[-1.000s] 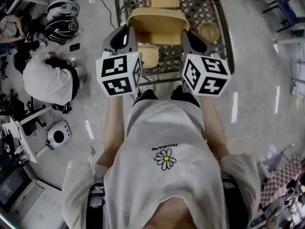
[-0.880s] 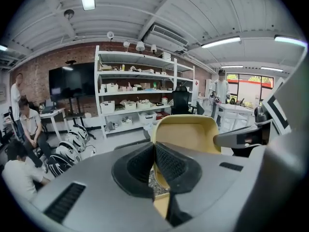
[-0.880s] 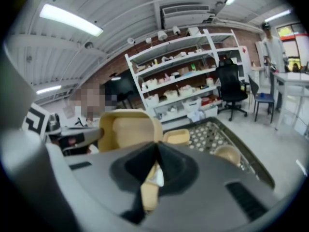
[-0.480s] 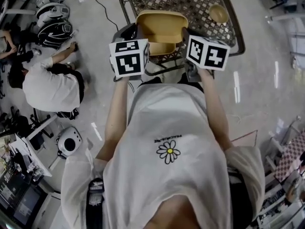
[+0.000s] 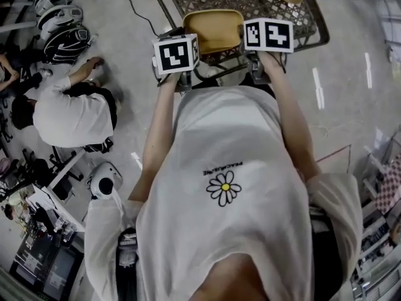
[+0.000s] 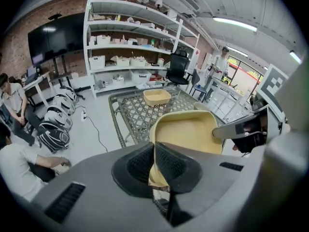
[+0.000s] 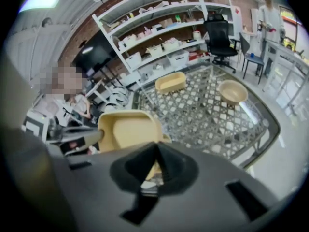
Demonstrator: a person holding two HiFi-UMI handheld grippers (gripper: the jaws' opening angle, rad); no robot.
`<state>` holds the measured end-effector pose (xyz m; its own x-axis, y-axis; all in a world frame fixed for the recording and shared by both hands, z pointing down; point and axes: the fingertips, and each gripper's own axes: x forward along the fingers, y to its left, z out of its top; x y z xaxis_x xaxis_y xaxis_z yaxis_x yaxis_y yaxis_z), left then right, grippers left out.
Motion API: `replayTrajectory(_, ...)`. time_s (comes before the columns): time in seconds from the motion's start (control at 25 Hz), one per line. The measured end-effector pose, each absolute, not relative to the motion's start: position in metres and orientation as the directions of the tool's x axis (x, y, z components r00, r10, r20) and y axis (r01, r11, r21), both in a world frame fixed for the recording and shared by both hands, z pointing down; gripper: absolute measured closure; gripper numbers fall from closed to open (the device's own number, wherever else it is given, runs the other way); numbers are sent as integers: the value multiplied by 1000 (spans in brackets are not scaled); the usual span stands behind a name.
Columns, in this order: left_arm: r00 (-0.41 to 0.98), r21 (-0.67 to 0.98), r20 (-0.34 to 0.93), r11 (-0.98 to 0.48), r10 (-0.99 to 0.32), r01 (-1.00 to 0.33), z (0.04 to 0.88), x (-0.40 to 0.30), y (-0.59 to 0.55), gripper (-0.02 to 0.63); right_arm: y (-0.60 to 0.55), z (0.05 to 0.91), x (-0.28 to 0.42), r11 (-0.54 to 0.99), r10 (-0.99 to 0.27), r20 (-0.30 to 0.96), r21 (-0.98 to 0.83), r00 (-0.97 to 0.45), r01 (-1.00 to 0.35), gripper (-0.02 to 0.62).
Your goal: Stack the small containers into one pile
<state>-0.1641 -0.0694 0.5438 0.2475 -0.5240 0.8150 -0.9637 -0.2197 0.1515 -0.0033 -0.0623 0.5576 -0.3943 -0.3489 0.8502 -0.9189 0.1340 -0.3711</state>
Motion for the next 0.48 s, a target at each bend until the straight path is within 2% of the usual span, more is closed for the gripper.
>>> replayTrajectory(0.48,251,212,924,-161,-289,-964,617,-165,-38,574,-41,621,-5,126,-119,929,-336,-351,-933,558)
